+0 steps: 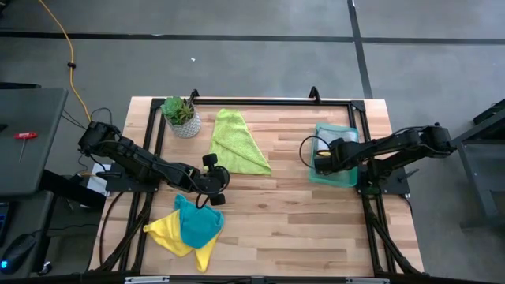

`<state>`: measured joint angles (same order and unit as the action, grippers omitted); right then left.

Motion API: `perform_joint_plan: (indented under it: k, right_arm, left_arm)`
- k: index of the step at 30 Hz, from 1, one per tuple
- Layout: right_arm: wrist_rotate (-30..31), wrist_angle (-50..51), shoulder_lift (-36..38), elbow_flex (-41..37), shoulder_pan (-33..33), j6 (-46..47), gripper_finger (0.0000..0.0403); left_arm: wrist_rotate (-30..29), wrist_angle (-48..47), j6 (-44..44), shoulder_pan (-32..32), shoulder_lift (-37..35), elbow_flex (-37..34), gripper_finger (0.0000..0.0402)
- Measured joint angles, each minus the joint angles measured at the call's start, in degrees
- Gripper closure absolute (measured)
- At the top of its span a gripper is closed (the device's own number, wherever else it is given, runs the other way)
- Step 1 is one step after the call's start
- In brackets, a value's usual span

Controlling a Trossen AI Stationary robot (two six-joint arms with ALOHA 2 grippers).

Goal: Fold microfiber towels
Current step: Put the top yellow microfiber cloth into the blue bin, then move the blue microfiber cloth to the center of the table

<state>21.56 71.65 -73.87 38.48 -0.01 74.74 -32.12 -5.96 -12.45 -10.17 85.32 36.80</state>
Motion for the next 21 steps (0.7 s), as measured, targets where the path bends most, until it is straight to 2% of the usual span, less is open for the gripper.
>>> perform_joint_plan:
  k: [6,12,17,21]
  right_arm:
    - [6.7,3.0,0.2,1.0,0.0,2.6,0.0268]
    - [11.0,6.8,0.2,6.7,0.0,3.5,0.0255]
    - [3.6,2.1,0.0,8.4,-0.3,-2.7,0.0275]
    - [3.0,1.6,-2.1,8.4,-0.4,-3.1,0.0332]
  left_arm:
    - [0.0,0.1,0.1,0.0,0.0,0.0,0.0401]
    - [0.0,0.1,0.1,0.0,0.0,0.0,0.0401]
    - [0.0,0.2,0.0,0.0,0.0,0.0,0.0401]
    - [0.4,0.2,-0.3,0.0,0.0,0.0,0.0401]
